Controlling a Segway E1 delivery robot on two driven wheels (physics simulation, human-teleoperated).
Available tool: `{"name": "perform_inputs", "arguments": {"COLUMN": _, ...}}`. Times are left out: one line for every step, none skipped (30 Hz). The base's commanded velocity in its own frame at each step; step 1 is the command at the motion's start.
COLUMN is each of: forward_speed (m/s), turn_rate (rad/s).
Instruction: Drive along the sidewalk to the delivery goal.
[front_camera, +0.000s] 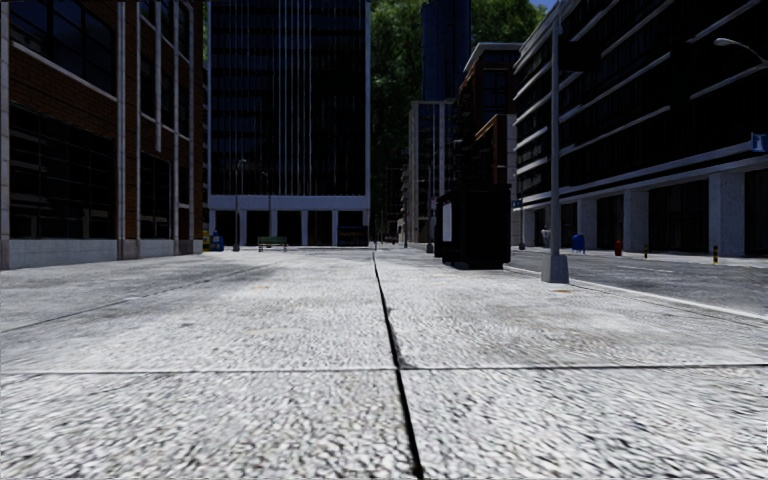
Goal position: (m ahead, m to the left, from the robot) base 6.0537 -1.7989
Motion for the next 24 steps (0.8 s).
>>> {"name": "perform_inputs", "arguments": {"forward_speed": 1.38, "turn_rate": -0.60}}
{"name": "perform_inputs", "arguments": {"forward_speed": 1.38, "turn_rate": -0.60}}
{"name": "perform_inputs", "arguments": {"forward_speed": 1.38, "turn_rate": -0.61}}
{"name": "perform_inputs", "arguments": {"forward_speed": 1.38, "turn_rate": -0.61}}
{"name": "perform_inputs", "arguments": {"forward_speed": 1.38, "turn_rate": -0.61}}
{"name": "perform_inputs", "arguments": {"forward_speed": 1.38, "turn_rate": -0.61}}
{"name": "perform_inputs", "arguments": {"forward_speed": 1.38, "turn_rate": -0.62}}
{"name": "perform_inputs", "arguments": {"forward_speed": 1.38, "turn_rate": -0.63}}
{"name": "perform_inputs", "arguments": {"forward_speed": 1.38, "turn_rate": -0.63}}
{"name": "perform_inputs", "arguments": {"forward_speed": 1.38, "turn_rate": -0.63}}
{"name": "perform_inputs", "arguments": {"forward_speed": 1.38, "turn_rate": -0.64}}
{"name": "perform_inputs", "arguments": {"forward_speed": 1.38, "turn_rate": -0.64}}
{"name": "perform_inputs", "arguments": {"forward_speed": 1.38, "turn_rate": -0.64}}
{"name": "perform_inputs", "arguments": {"forward_speed": 1.38, "turn_rate": -0.64}}
{"name": "perform_inputs", "arguments": {"forward_speed": 1.38, "turn_rate": -0.64}}
{"name": "perform_inputs", "arguments": {"forward_speed": 1.38, "turn_rate": -0.64}}
{"name": "perform_inputs", "arguments": {"forward_speed": 1.38, "turn_rate": -0.64}}
{"name": "perform_inputs", "arguments": {"forward_speed": 1.38, "turn_rate": -0.64}}
{"name": "perform_inputs", "arguments": {"forward_speed": 1.38, "turn_rate": -0.64}}
{"name": "perform_inputs", "arguments": {"forward_speed": 1.38, "turn_rate": -0.64}}
{"name": "perform_inputs", "arguments": {"forward_speed": 1.38, "turn_rate": -0.64}}
{"name": "perform_inputs", "arguments": {"forward_speed": 1.38, "turn_rate": -0.64}}
{"name": "perform_inputs", "arguments": {"forward_speed": 1.38, "turn_rate": -0.61}}
{"name": "perform_inputs", "arguments": {"forward_speed": 1.38, "turn_rate": -0.55}}
